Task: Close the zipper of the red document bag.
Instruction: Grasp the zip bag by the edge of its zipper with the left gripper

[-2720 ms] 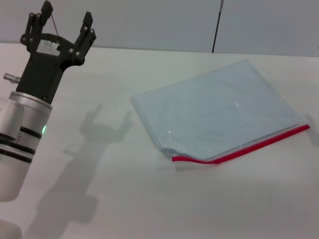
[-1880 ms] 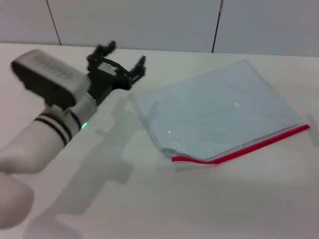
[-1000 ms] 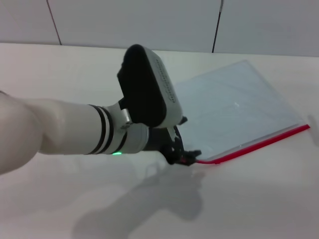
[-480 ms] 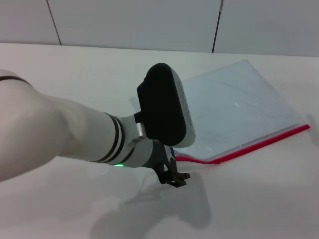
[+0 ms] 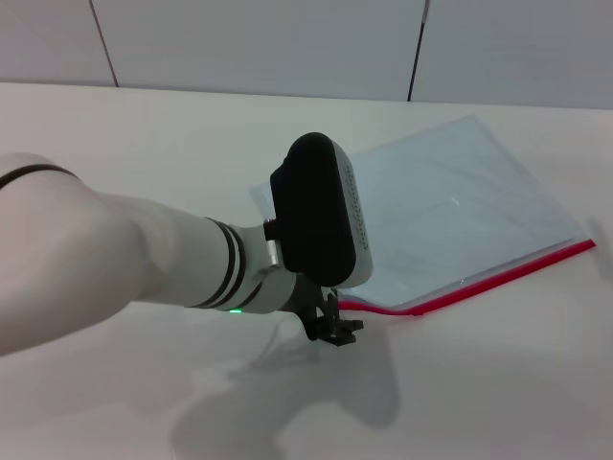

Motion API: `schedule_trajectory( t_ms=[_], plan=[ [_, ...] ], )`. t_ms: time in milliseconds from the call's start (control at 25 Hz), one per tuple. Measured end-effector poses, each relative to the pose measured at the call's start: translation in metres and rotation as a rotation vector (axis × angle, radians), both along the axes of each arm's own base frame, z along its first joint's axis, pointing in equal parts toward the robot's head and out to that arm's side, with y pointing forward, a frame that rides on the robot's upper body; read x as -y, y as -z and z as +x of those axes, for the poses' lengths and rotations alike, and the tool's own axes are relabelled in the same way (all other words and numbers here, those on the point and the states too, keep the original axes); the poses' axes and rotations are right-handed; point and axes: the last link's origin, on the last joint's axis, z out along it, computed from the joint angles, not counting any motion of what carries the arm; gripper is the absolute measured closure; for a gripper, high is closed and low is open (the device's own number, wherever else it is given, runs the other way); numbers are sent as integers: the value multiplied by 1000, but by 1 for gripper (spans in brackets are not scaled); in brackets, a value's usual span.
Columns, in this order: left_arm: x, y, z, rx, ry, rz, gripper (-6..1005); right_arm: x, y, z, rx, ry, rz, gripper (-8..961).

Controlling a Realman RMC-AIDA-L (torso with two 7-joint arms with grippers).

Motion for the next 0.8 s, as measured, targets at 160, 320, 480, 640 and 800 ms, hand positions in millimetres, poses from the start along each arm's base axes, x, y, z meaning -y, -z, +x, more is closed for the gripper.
schedule_trajectory(
  t_ms=[160, 320, 480, 640, 800],
  plan=[
    [-7, 2, -5, 0, 11, 22, 168, 0, 0, 0, -1, 1, 1, 216],
    [-11, 4, -10, -1, 27, 36, 167, 0, 0, 0, -1, -2, 3, 216],
    [-15, 7, -14, 15, 41, 45, 167, 0, -1, 0, -2, -4, 5, 216],
    [-15, 11, -16, 19, 65, 29, 259, 0, -1, 0, -3, -3, 6, 216],
    [-16, 14, -18, 26, 66, 19, 351, 0, -1, 0, -3, -4, 8, 216]
  ],
)
